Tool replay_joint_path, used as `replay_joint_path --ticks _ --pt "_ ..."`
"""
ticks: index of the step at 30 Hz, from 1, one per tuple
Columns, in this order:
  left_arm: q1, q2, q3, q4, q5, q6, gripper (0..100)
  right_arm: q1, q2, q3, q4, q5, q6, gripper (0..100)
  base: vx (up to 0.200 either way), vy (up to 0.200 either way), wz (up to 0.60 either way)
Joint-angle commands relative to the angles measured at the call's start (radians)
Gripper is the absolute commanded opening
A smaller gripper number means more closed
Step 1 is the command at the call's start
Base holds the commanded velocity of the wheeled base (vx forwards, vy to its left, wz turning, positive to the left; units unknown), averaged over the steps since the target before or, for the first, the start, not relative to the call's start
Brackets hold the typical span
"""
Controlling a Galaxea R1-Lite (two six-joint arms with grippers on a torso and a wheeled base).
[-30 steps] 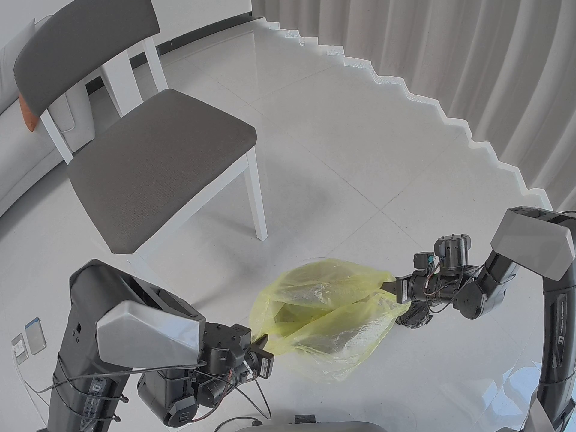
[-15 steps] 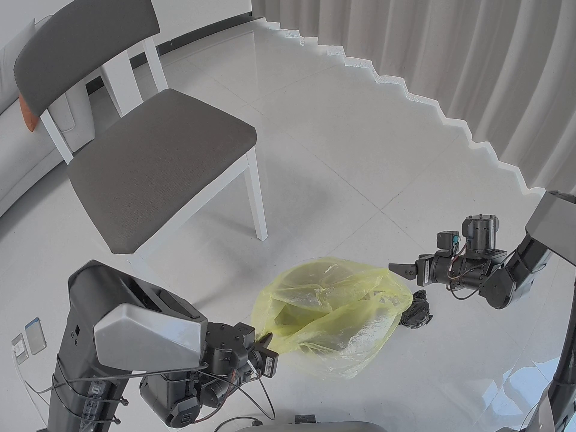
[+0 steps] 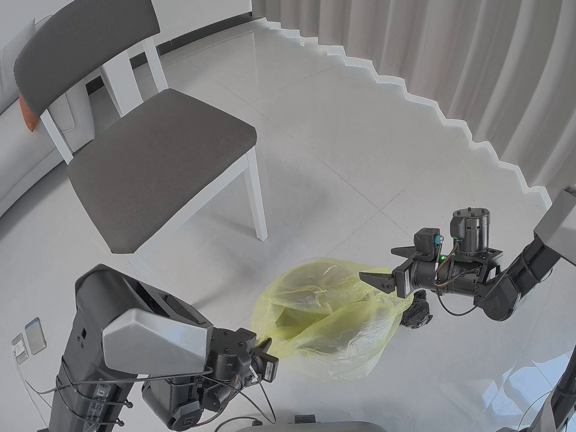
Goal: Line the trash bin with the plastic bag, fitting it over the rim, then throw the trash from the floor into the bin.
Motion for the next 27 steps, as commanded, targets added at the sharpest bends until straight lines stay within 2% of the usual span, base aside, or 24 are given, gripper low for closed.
replay_joint_path --ticks 1,2,3,5,8,10,15,19,21,27 --pt "0.001 0.019 -0.01 -0.018 0.004 0.0 0 0.031 0.038 -0.012 -0.006 -0.001 -0.042 100 0.0 0.0 0.0" --pt "0.001 0.021 -0.01 -0.018 0.004 0.0 0 0.034 0.048 -0.012 -0.004 -0.001 -0.061 100 0.0 0.0 0.0" --pt "0.0 0.021 -0.01 -0.018 0.004 0.0 100 0.039 0.056 -0.009 -0.006 -0.004 -0.08 100 0.0 0.0 0.0" --pt "0.0 0.019 -0.01 -0.018 0.004 0.0 100 0.042 0.064 -0.004 -0.006 -0.008 -0.108 100 0.0 0.0 0.0" --pt "0.001 0.007 0.003 -0.018 0.012 0.0 100 0.048 0.087 0.028 -0.041 -0.047 -0.326 100 0.0 0.0 0.0" --pt "0.001 0.004 0.003 -0.018 0.021 0.0 100 0.054 0.108 0.034 -0.085 -0.076 -0.381 100 0.0 0.0 0.0" --pt "-0.003 -0.002 0.003 -0.018 0.029 0.0 100 0.078 0.16 0.022 -0.168 -0.096 -0.427 100 0.0 0.0 0.0" --pt "0.001 -0.031 0.007 -0.018 0.035 0.0 100 0.108 0.182 -0.006 -0.159 -0.103 -0.478 100 0.0 0.0 0.0" --pt "0.009 -0.041 0.015 -0.018 0.035 -0.002 100 0.126 0.199 -0.032 -0.15 -0.128 -0.498 100 0.0 0.0 0.0" --pt "0.014 -0.087 0.03 -0.018 0.05 -0.052 100 0.18 0.262 -0.118 -0.104 -0.171 -0.524 100 0.0 0.0 0.0"
